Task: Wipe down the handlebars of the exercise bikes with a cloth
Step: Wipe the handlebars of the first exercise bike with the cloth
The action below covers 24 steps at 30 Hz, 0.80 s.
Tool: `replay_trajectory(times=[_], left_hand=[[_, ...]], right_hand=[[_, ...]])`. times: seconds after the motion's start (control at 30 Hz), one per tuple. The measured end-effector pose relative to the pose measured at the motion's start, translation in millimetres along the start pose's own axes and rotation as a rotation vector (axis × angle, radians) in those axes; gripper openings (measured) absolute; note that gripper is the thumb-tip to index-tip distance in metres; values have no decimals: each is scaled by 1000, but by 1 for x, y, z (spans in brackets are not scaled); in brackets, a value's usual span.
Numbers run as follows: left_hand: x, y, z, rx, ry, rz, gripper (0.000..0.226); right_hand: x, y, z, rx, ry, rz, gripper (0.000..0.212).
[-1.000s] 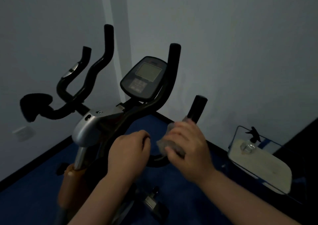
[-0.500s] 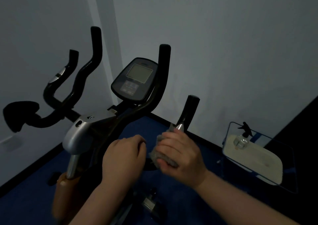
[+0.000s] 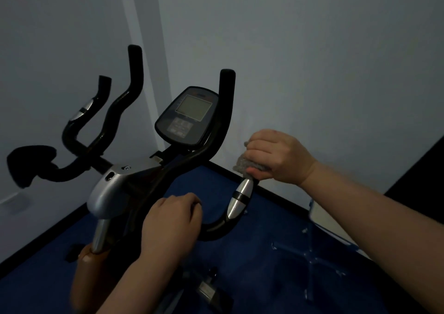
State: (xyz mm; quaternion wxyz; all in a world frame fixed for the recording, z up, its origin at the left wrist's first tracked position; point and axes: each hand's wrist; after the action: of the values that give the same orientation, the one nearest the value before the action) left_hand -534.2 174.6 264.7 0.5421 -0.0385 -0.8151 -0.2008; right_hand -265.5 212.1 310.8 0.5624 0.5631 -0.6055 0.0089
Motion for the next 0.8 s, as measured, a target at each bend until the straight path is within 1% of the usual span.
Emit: replay_trajectory(times=[0.1,0.17,0.2,0.23,0.3,0.33,0.37,0.4,0.43,0.5,0.6,0.63,0.7,0.73,0.8], left_hand=[[-1,0,0,5,13,-1,20],[-2,0,0,9,10,-5,19],[-2,-1,0,11,7,-8,19],[-3,-1,1,11,5,-10,19],[-3,-1,1,10,9,-11,19],[-3,-1,0,15,11,-13,19],[-2,-1,0,21,13,-16,19],[-2,-2,0,23,16,-20,19],[-2,-3,-1,24,14,-29,19],[0,-5,-1,38,-42,-71,18],[3,-12,3,101,-254,-174,19],[3,-15,5,108,-320,-213,20],[3,-24,11,114,-389,-287,22],[4,-29,14,114,-391,-320,22],[4,-37,21,103,-328,-380,24]], right_hand=[[-2,-1,7,-117,14,-49,26],[-2,1,12,-251,37,-110,22],[-4,2,17,-364,58,-166,21],[-6,5,25,-516,88,-246,21],[-12,11,47,-858,163,-469,26],[-16,15,60,-983,199,-580,29],[-20,18,71,-1049,227,-663,30],[-24,20,80,-1056,240,-709,31],[-27,20,87,-1027,238,-715,30],[-30,15,100,-961,217,-637,28],[-24,3,126,-896,213,-406,31],[-21,3,137,-862,233,-304,31],[-14,12,155,-719,311,-56,26],[-10,17,161,-631,342,82,26],[1,23,161,-508,358,313,34]])
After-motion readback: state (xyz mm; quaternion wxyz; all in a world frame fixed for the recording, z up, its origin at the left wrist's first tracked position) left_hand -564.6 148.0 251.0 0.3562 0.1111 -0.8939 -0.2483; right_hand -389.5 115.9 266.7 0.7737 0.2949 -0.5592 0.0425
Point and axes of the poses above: each hand's wrist, its own y-axis towards the middle knuckle, its own x-axis out of the back of the hand, z = x × y, and after that the axes turned 5 degrees about y, right-handed
